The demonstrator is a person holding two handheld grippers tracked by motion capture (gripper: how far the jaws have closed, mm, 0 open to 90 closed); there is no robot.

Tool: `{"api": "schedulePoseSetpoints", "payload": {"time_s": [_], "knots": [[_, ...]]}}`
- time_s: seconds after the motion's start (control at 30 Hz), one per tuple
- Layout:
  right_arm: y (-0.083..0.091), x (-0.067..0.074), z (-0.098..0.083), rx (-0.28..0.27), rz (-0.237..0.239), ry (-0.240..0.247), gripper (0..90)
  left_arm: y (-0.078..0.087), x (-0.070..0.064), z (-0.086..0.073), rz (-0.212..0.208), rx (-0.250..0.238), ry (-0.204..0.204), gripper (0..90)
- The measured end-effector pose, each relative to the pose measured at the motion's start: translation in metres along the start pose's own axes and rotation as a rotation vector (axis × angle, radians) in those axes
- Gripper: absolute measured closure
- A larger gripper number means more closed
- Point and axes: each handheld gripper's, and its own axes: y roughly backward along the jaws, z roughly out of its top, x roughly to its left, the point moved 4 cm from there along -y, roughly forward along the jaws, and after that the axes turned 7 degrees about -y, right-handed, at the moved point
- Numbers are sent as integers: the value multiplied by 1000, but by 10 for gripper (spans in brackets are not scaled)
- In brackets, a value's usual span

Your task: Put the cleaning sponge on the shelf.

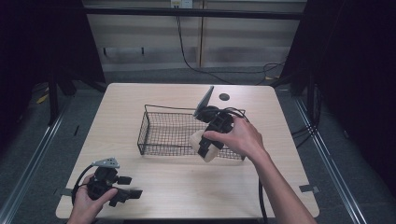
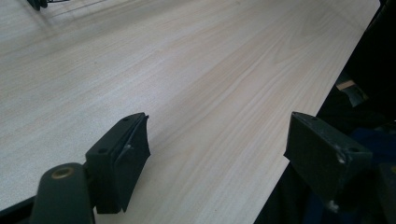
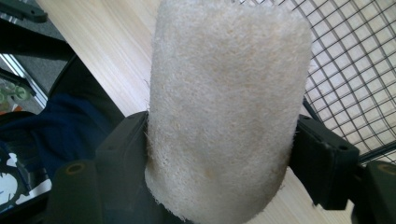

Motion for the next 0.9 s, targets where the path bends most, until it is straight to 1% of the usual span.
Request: {"api": "schedulePoseSetpoints", "payload": {"time_s": [0.07, 0.1, 0.13, 0.2, 0.27, 0.3, 0.43, 0.47, 0.6, 0.77, 0.9], "knots": [[2, -1, 1, -3, -1, -18, 253, 0, 0, 0, 1, -1, -2, 212], [2, -3, 2, -6, -2, -16, 252, 0, 0, 0, 2, 1, -4, 213], [3, -3, 2, -10, 3, -30, 253, 0, 0, 0, 2, 0, -3, 213], [4, -6, 4, -22, 4, -38, 253, 0, 0, 0, 1, 0, -4, 213], [5, -9, 5, -25, 1, -68, 253, 0, 0, 0, 0, 0, -3, 212], [5, -11, 5, -29, 3, -72, 253, 0, 0, 0, 2, 0, -5, 212], [6, -19, 8, -44, 7, -114, 253, 0, 0, 0, 1, -1, -3, 213], [6, -21, 8, -48, 9, -116, 253, 1, 1, 0, 3, 0, -6, 212], [7, -28, 8, -53, -8, -149, 253, 0, 0, 0, -2, 2, -2, 213], [10, -35, 8, -79, -9, -196, 253, 0, 0, 0, -2, 2, -1, 212], [10, -42, 9, -94, -21, -216, 253, 0, 0, 0, -1, -1, 1, 213]]}}
